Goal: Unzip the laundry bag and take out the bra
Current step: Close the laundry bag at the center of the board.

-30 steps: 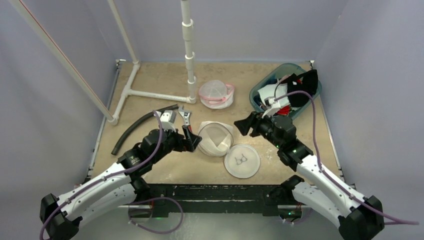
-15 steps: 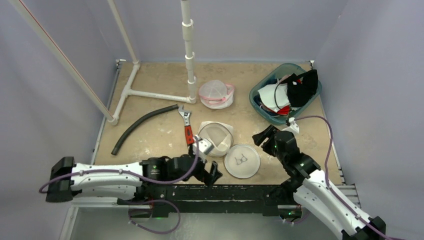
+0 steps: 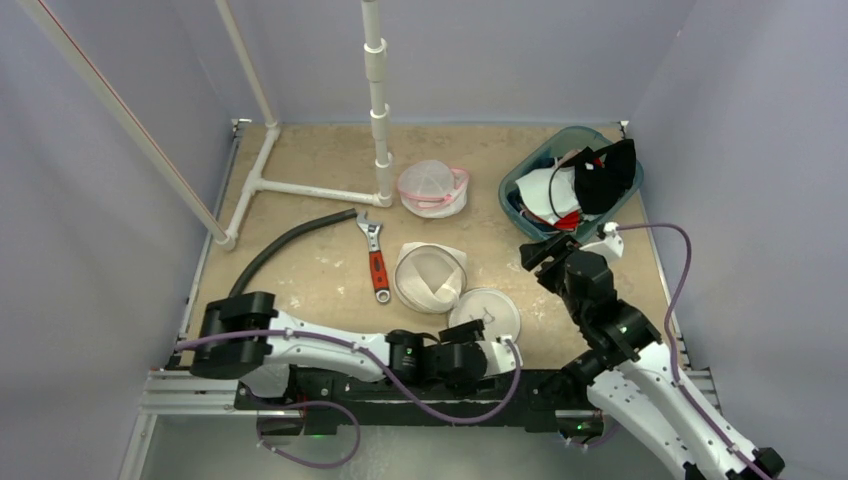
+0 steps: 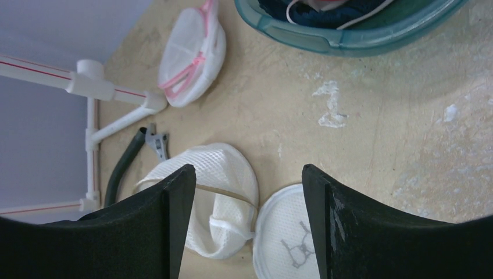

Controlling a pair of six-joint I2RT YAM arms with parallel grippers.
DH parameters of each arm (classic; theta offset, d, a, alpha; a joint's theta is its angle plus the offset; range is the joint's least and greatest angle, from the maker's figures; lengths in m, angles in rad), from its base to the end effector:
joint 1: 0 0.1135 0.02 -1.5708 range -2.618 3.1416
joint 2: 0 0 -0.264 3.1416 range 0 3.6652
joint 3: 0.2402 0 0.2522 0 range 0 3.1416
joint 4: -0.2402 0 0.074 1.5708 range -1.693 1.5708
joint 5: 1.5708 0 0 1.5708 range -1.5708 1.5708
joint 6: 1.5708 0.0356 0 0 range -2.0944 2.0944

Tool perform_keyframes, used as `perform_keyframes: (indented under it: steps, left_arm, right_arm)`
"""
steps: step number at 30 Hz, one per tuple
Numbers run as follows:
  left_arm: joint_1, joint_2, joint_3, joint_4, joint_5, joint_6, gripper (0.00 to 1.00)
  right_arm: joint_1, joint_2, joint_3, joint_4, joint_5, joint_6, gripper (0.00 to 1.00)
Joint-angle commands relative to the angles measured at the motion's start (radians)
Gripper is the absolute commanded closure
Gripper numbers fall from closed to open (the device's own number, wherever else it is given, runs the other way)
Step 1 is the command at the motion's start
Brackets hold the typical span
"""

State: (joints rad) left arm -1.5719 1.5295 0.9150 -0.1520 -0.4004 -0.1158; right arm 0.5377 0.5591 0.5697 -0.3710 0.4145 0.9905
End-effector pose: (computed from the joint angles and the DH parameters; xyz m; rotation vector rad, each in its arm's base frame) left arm 0.0135 -0.3208 0.2110 1.3765 1.8412 -0.4190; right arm 0.1278 0.0595 0.2785 0.7069 1.8180 0.6309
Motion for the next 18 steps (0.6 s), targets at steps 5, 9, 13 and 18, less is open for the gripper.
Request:
perform_keyframes:
  steps: [5, 9, 13, 18]
  left_arm:
    - [0.102, 0.139, 0.098, 0.073, 0.199, 0.184, 0.29]
    - [0.124, 0.232, 0.145, 0.057, 0.223, 0.211, 0.29]
    - [0.136, 0.28, 0.157, 0.081, 0.237, 0.211, 0.31]
    - [0.137, 0.314, 0.169, 0.079, 0.247, 0.211, 0.34]
  right_arm:
    - [0.0, -0.074, 0.06, -0.06, 0.06, -0.018, 0.29]
    - [0.001, -0.118, 0.057, -0.078, 0.067, -0.013, 0.29]
    - [0.001, -0.16, 0.055, -0.092, 0.078, -0.011, 0.29]
    - [0.001, -0.203, 0.053, -0.106, 0.08, -0.003, 0.29]
